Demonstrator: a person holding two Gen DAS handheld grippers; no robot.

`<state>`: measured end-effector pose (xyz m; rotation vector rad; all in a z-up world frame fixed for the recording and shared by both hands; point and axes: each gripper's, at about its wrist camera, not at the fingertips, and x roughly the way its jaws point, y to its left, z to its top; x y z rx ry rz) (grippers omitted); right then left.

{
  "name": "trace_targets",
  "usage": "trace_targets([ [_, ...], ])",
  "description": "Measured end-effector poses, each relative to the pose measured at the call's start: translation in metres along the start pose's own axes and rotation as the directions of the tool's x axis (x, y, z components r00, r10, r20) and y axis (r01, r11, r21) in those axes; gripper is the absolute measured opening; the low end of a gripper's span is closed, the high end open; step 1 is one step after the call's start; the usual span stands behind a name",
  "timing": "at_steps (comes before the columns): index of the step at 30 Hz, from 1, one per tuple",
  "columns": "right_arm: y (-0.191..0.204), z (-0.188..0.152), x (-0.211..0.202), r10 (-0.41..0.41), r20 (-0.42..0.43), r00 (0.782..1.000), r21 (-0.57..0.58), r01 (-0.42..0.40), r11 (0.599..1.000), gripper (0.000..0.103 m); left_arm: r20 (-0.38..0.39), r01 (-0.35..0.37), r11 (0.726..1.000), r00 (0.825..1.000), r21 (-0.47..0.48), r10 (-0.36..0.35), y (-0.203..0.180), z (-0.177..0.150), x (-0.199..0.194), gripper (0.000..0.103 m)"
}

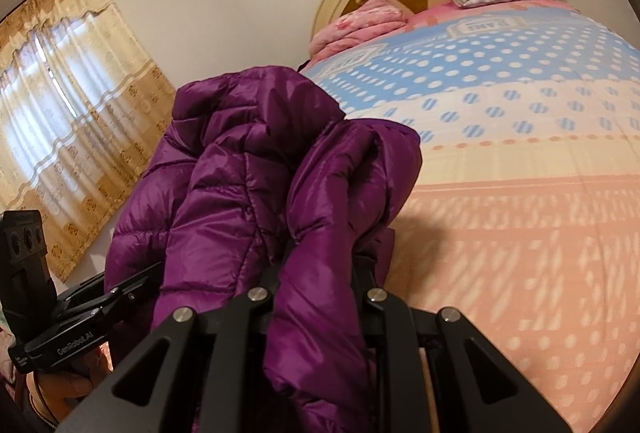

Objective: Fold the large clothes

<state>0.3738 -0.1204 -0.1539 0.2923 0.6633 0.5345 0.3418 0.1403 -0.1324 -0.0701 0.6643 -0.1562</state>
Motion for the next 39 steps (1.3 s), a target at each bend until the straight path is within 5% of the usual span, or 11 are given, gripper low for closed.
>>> trace_targets([
  [17,0.018,-0.014,0.045,-0.016,-0.101,0.995,-0.030,0.013,0.999,0.020,-0.045,-0.056,0.998,0.997,-0.027,0.055,0.038,-0.029,0.011,0.036],
  [28,0.014,-0.025,0.054,-0.039,-0.129,0.991,-0.029,0.036,0.999,0.022,-0.057,-0.098,0.994,0.994,-0.047,0.095,0.043,-0.049,0.020,0.060],
  [39,0.014,-0.032,0.057,-0.071,-0.132,0.989,-0.029,0.068,0.997,0.037,-0.040,-0.136,0.984,0.990,-0.113,0.132,0.049,-0.064,0.020,0.080],
])
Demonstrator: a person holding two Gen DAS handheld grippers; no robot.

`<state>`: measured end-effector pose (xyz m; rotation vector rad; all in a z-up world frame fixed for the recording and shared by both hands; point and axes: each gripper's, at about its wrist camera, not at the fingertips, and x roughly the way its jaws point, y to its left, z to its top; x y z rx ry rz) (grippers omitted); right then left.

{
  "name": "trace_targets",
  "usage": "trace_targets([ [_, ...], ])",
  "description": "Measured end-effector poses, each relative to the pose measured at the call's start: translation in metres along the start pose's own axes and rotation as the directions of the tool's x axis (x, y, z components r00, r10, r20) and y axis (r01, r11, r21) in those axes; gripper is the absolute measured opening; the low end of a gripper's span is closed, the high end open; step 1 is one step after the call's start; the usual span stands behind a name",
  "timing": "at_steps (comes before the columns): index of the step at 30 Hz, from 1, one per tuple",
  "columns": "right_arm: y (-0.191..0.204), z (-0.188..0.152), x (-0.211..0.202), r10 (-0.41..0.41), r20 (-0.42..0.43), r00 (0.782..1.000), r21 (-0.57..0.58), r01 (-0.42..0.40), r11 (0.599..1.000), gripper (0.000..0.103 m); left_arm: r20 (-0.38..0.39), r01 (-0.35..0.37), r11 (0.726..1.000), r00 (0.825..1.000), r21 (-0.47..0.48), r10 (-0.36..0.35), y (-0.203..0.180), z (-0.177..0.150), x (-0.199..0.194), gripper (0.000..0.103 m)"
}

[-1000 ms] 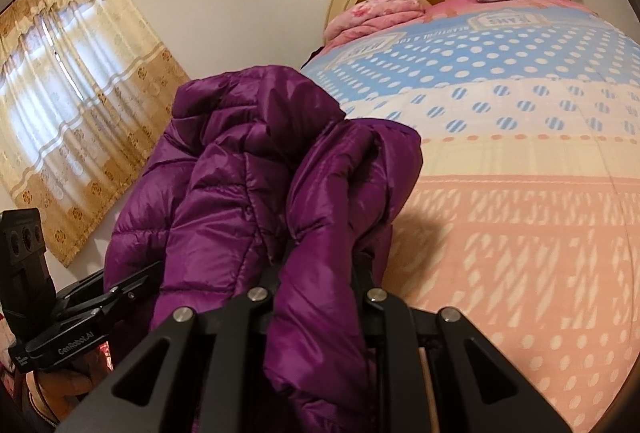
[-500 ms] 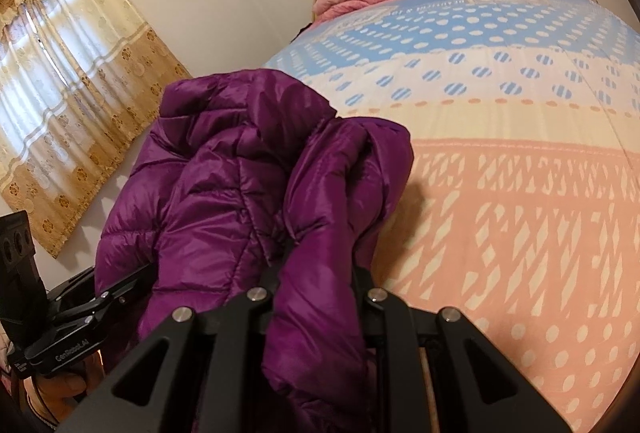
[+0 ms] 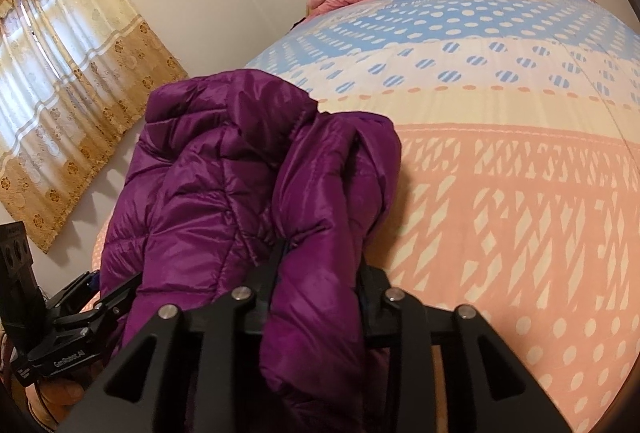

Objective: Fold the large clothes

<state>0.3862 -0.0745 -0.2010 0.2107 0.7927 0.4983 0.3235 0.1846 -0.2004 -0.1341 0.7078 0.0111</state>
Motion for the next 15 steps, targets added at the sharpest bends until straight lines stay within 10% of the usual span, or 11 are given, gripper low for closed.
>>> trace_targets([
  [15,-0.0003,-0.0053,0.0039,-0.063,0.009,0.998,-0.009,0.063,0.998,0.051,0.004,0.018,0.995,1.000,-0.095,-0.017,0.0075,-0.0097,0.0040,0.094],
])
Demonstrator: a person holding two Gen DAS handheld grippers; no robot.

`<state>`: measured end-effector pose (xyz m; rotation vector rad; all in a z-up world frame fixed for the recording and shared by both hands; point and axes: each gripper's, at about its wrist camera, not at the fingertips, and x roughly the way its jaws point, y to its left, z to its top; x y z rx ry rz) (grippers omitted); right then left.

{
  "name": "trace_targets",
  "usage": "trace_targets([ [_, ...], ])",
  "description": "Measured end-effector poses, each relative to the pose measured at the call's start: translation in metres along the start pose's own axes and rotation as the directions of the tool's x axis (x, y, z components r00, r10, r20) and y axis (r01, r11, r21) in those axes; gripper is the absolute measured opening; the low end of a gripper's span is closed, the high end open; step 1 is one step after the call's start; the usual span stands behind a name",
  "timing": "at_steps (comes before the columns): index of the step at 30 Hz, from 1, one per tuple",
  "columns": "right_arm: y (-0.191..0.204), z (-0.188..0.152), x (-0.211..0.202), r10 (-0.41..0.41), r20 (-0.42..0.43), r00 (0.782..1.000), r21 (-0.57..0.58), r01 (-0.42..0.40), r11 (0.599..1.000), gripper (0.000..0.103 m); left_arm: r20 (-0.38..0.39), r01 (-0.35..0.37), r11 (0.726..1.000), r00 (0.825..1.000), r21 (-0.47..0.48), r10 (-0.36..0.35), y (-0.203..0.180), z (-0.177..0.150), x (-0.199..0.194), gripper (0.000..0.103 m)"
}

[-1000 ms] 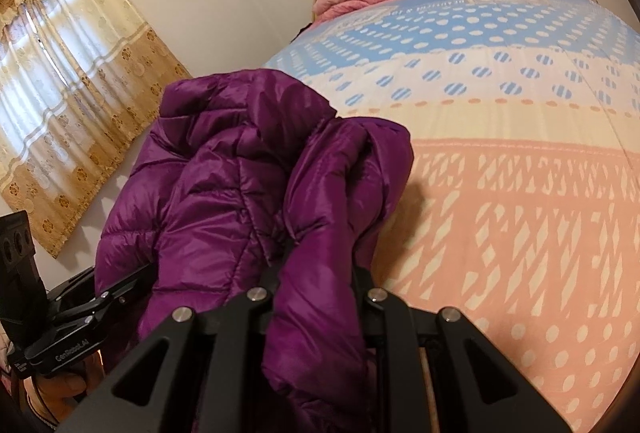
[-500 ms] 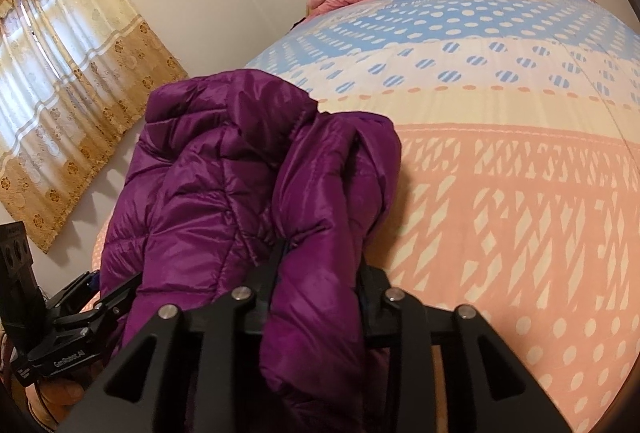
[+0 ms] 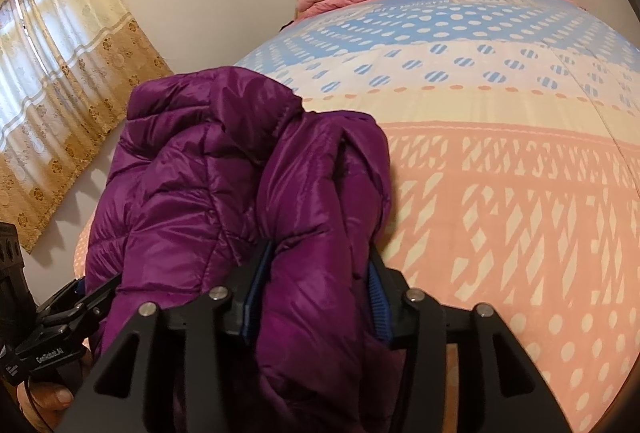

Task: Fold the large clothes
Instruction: 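Lower the folded jacket onto the bed and open both tools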

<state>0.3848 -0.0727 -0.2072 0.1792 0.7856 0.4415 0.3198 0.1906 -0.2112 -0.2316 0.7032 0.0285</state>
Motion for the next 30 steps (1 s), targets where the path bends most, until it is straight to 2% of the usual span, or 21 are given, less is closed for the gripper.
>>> trace_targets([
  [6,0.001,0.002,0.002,-0.025,-0.004,1.000,-0.009,0.025,1.000,0.056,0.004,-0.001,1.000,1.000,-0.015,0.001,-0.001,-0.003,-0.002,0.096],
  [13,0.002,0.008,-0.002,-0.090,-0.014,0.996,-0.034,0.089,0.995,0.067,0.008,-0.046,0.999,0.999,0.021,0.045,-0.008,0.000,-0.006,0.096],
  [15,0.003,0.009,-0.013,-0.116,-0.001,0.993,-0.044,0.116,0.992,0.071,0.026,-0.091,0.995,0.996,0.044,0.090,-0.011,0.003,-0.017,0.096],
  [18,0.012,0.010,-0.041,-0.135,0.046,0.990,-0.074,0.138,0.988,0.073,0.107,-0.148,0.987,0.984,0.059,0.141,-0.017,0.008,-0.051,0.096],
  [22,0.036,0.011,-0.097,-0.144,0.154,0.977,-0.121,0.163,0.979,0.082,0.218,-0.115,0.992,0.971,0.051,0.102,-0.026,0.019,-0.114,0.096],
  [25,0.058,0.006,-0.133,-0.153,0.222,0.963,-0.167,0.192,0.967,0.086,0.273,-0.112,0.991,0.958,0.076,0.087,-0.037,0.024,-0.152,0.096],
  [27,0.071,0.001,-0.146,-0.148,0.250,0.957,-0.191,0.198,0.961,0.091,0.297,-0.100,0.991,0.952,0.089,0.070,-0.042,0.025,-0.169,0.096],
  [30,0.087,-0.004,-0.163,-0.132,0.285,0.949,-0.211,0.197,0.957,0.091,0.346,-0.092,0.990,0.937,0.103,0.051,-0.049,0.024,-0.196,0.096],
])
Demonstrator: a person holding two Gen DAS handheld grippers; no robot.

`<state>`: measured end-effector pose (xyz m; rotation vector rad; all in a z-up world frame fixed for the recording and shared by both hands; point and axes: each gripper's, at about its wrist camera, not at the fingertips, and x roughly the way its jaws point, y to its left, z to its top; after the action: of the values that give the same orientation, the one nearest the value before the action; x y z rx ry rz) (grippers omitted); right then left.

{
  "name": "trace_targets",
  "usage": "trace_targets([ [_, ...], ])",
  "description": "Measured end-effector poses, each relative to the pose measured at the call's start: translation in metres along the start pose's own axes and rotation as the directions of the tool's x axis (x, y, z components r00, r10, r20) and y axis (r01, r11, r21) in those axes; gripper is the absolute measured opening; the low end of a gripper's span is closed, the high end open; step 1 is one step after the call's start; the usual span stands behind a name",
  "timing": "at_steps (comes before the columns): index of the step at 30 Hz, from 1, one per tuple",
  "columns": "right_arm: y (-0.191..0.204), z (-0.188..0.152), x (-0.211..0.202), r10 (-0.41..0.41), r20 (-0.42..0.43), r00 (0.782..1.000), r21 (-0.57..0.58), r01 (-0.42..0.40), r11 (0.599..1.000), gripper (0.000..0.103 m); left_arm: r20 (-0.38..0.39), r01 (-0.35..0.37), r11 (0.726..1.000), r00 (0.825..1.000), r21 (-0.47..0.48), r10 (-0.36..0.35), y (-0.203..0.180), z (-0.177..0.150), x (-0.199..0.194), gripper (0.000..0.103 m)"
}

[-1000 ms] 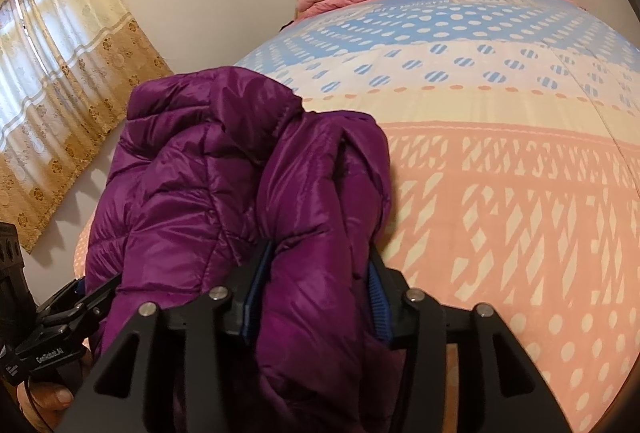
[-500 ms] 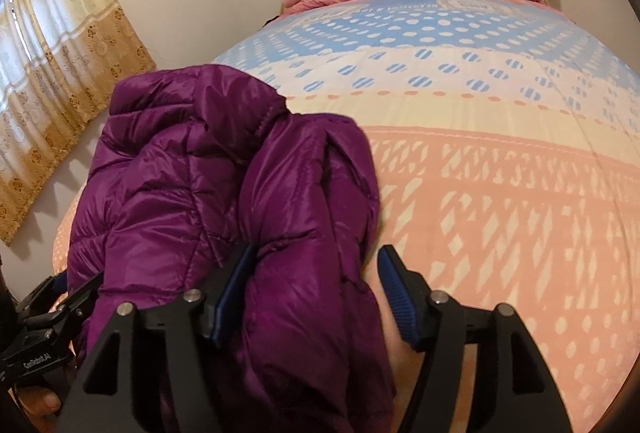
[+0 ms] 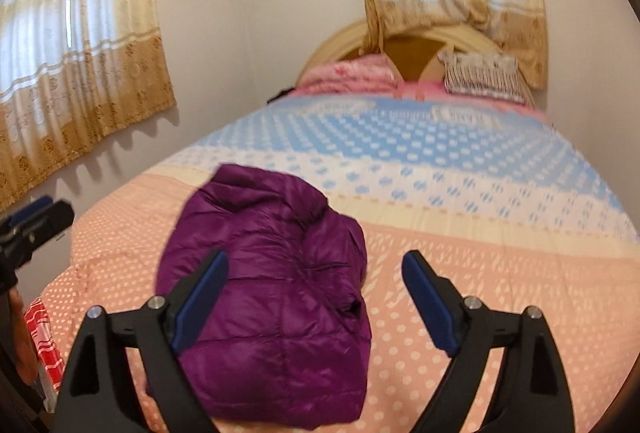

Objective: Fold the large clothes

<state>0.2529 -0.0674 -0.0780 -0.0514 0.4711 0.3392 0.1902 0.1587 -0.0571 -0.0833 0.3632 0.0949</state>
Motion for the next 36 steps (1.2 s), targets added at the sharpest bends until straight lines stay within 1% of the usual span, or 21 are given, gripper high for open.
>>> trace_targets([
  [5,0.009,0.007,-0.019,0.008,0.042,0.999,-0.007,-0.007,1.000,0.091,0.040,0.024,1.000,0.999,-0.018,-0.023,0.002,0.008,-0.019,0.096],
  [8,0.013,0.008,-0.026,0.011,0.052,0.999,-0.013,-0.010,1.000,0.092,0.051,0.020,1.000,0.999,-0.010,-0.019,0.000,0.010,-0.023,0.096],
  [20,0.017,0.003,-0.027,0.033,0.047,0.998,-0.019,-0.032,0.999,0.092,0.032,0.009,0.999,0.999,-0.040,-0.008,0.008,0.006,-0.016,0.096],
  [36,0.019,0.000,-0.027,0.046,0.041,0.998,-0.021,-0.045,0.999,0.092,0.023,0.001,0.999,1.000,-0.043,0.000,0.009,0.004,-0.015,0.096],
])
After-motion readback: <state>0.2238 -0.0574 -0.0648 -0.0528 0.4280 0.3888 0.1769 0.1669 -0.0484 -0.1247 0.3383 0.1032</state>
